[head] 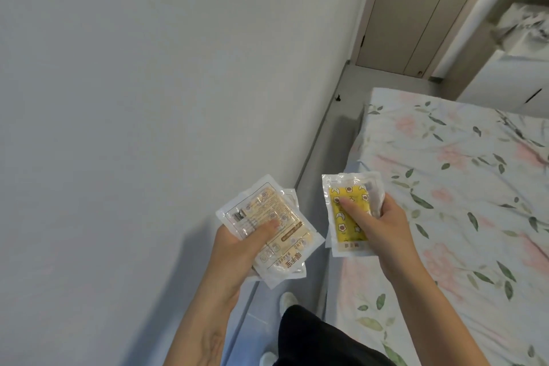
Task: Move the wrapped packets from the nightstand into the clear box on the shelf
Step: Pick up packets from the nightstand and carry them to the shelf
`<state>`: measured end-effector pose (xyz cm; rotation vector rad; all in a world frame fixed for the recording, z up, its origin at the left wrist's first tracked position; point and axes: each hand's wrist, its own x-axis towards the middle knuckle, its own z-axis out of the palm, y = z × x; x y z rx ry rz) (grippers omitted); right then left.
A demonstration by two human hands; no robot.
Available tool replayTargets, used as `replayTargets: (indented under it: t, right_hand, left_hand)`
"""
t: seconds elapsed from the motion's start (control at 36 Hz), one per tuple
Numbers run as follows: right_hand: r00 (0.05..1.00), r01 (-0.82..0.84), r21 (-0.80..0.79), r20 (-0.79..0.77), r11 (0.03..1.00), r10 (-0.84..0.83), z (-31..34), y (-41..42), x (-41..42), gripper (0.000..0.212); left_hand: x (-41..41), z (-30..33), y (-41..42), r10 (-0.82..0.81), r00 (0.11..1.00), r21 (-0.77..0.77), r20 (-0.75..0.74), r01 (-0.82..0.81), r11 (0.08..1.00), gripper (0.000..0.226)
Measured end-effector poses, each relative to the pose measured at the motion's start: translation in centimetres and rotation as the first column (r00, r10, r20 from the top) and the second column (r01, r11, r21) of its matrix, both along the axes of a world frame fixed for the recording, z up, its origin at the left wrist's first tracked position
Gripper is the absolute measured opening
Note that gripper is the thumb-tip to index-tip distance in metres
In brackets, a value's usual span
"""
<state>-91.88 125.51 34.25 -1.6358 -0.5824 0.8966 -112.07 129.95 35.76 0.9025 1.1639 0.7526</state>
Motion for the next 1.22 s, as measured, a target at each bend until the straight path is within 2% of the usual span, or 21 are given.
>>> replayTargets:
  t: [0.28, 0.53, 0.75, 1.08, 1.22]
  right_hand:
    - [0.995, 0.097, -0.02, 0.009, 0.995, -0.097, -0.9, 7.2, 6.0, 0.016]
    - [0.984, 0.178, 0.015, -0.03, 0.984, -0.177, -0.9, 19.3, 18.7, 0.019]
    - [0.98, 0.2, 0.015, 0.012, 0.98, -0.2, 1.5, 27.7, 29.4, 0.019]
    - [0.952, 0.305, 0.065, -0.051, 0.95, -0.302, 2.2, 35.9, 38.9, 0.017]
    - [0.946, 0.322, 0.05, -0.046, 0.945, -0.32, 2.1, 39.8, 43.3, 0.023]
  left_hand:
    - [7.1, -1.0, 9.4, -0.062, 0.998, -0.024, -0.012, 0.062, 0.998, 0.02]
    - [20.6, 0.2, 24.2, -0.142, 0.99, 0.036, -0.025, 0.143, 0.989, 0.015]
    - [30.9, 2.4, 35.2, -0.141, 0.989, 0.081, -0.033, 0.144, 0.986, 0.017]
    - [42.0, 1.9, 45.7, -0.188, 0.981, 0.107, -0.036, 0.191, 0.976, 0.016]
    - [46.4, 1.3, 50.4, -0.197, 0.98, 0.107, -0.032, 0.2, 0.974, 0.017]
